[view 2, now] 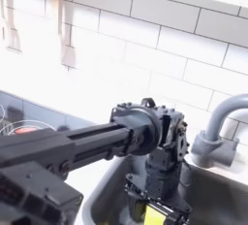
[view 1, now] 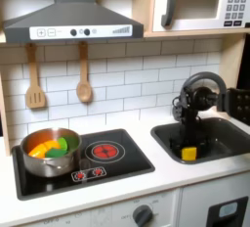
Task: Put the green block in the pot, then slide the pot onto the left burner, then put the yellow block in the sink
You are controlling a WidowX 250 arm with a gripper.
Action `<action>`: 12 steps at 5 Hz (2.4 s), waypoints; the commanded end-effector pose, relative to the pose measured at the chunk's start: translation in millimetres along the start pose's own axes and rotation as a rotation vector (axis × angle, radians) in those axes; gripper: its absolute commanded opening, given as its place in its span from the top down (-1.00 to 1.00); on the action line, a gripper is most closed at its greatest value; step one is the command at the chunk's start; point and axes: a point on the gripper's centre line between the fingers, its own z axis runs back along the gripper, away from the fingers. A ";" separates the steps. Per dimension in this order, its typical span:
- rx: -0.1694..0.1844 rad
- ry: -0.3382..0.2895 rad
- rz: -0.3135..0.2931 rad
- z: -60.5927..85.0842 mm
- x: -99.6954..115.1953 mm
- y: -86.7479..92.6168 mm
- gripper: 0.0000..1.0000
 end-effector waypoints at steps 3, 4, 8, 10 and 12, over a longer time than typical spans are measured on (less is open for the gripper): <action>0.009 -0.108 -0.010 47.4 7.3 -2.5 -1.00; 0.014 -0.128 -0.011 56.9 3.9 -4.0 -1.00; 0.042 -0.232 0.187 100.0 -39.1 44.8 -1.00; 0.064 -0.208 0.301 97.5 -66.8 77.8 -1.00; 0.039 -0.192 0.371 97.5 -84.3 101.3 -1.00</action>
